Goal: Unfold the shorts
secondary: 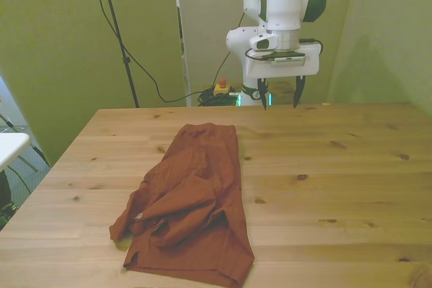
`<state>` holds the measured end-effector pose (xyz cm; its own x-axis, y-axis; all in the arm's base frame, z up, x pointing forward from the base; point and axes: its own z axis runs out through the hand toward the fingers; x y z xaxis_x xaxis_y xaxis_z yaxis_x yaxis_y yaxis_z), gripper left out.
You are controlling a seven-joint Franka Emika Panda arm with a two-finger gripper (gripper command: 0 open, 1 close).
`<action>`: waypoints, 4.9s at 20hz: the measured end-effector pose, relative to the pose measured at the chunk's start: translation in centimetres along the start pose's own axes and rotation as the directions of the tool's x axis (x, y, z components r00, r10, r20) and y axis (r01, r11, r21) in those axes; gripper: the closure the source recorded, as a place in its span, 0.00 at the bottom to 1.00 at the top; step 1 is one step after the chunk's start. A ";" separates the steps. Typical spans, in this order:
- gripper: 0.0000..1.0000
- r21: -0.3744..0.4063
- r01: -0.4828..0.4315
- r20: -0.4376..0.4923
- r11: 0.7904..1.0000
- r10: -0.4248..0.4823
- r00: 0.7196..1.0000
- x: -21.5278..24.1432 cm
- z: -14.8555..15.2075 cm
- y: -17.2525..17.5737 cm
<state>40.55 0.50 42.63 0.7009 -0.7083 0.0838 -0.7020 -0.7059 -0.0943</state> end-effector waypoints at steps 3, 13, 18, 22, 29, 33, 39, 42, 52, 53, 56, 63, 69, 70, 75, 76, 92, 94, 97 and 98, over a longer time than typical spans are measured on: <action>0.00 0.026 -0.056 -0.014 0.998 0.056 0.998 1.5 -0.5 0.8; 0.00 0.114 -0.376 0.116 0.920 0.363 0.924 21.1 -1.7 15.2; 0.00 0.070 -0.424 0.217 0.903 0.401 0.890 25.0 1.2 20.1; 0.00 0.100 -0.432 0.272 0.896 0.393 0.878 25.2 1.4 23.4; 0.00 0.194 -0.387 0.434 0.901 0.275 0.858 26.4 4.0 24.3; 0.00 0.197 -0.355 0.473 0.914 0.229 0.851 26.9 4.7 24.0; 0.00 0.206 -0.333 0.502 0.920 0.193 0.843 27.6 5.8 23.1; 1.00 0.219 -0.308 0.515 0.926 0.158 0.842 27.5 6.3 22.4; 1.00 0.228 -0.285 0.516 0.931 0.133 0.846 27.5 6.6 22.0; 1.00 0.228 -0.285 0.515 0.931 0.133 0.847 27.5 6.6 22.0; 1.00 0.228 -0.285 0.514 0.931 0.133 0.847 27.6 6.6 22.0; 1.00 0.228 -0.286 0.513 0.931 0.135 0.848 27.7 6.6 22.1; 1.00 0.229 -0.285 0.510 0.931 0.135 0.850 27.8 6.5 22.1; 1.00 0.229 -0.285 0.509 0.931 0.135 0.850 27.8 6.4 22.1; 1.00 0.232 -0.271 0.485 0.934 0.131 0.865 28.6 5.3 22.0; 1.00 0.235 -0.263 0.476 0.936 0.125 0.870 28.8 4.9 21.6; 1.00 0.121 0.125 0.360 0.985 -0.161 0.919 22.2 0.0 1.0; 1.00 0.111 0.157 0.359 0.981 -0.187 0.915 21.1 0.4 -0.7; 1.00 0.110 0.184 0.367 0.977 -0.212 0.906 19.6 0.7 -2.9; 1.00 0.108 0.188 0.371 0.976 -0.215 0.903 19.1 0.7 -3.6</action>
<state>56.56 -10.52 43.83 0.8310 -0.4851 -0.2723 -0.5398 -0.8216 -0.1836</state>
